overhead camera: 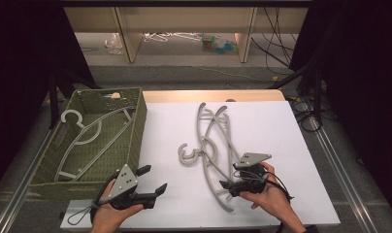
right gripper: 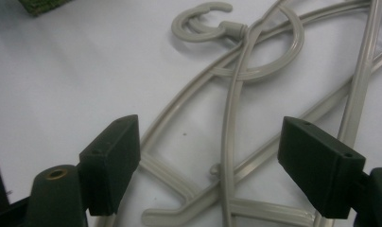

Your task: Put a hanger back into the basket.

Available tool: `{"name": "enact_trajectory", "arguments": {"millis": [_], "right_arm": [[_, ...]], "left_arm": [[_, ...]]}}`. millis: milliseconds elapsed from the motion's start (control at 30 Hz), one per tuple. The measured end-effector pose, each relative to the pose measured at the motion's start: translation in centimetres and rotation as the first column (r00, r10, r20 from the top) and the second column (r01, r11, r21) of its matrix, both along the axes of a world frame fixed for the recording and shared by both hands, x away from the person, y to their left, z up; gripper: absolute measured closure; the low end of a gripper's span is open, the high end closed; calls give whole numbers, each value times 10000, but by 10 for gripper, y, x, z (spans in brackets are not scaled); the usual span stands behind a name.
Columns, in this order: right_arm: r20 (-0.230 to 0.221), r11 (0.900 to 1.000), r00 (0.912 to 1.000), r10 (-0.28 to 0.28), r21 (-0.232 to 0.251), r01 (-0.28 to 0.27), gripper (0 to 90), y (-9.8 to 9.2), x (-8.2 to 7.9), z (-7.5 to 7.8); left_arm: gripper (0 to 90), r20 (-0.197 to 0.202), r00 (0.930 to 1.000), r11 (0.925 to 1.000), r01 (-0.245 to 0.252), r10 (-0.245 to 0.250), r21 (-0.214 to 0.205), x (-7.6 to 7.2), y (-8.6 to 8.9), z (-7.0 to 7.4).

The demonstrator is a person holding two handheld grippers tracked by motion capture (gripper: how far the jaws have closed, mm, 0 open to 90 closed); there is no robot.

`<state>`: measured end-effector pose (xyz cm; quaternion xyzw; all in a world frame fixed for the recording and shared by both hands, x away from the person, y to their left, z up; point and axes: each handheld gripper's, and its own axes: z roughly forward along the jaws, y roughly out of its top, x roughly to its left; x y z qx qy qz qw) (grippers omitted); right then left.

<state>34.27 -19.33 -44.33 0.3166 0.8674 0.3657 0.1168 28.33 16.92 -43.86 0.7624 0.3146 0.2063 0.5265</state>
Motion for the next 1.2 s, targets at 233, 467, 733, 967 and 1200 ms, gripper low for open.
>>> {"name": "enact_trajectory", "arguments": {"millis": [233,467,733,967,1200], "right_arm": [[-258,9989,9996,81,-463,-93,298,12,15,-8],[-550,9909,9983,-182,-1344,106,449,30,39,-18],[-1033,9829,9945,-159,-1840,-34,573,43,55,-31],[-979,9770,9952,67,-2113,-274,665,53,62,-30],[-1408,9789,9892,-405,-2040,110,732,57,67,-28]], "left_arm": [[216,-64,9999,9999,-84,83,-96,0,2,-1],[216,-125,9999,9999,-110,108,-103,1,3,-1],[217,-185,9998,10000,-73,72,-15,2,3,-3],[217,-208,9998,10000,-35,36,28,3,3,-4],[218,-175,9998,10000,-12,11,-60,3,4,-4]]}}
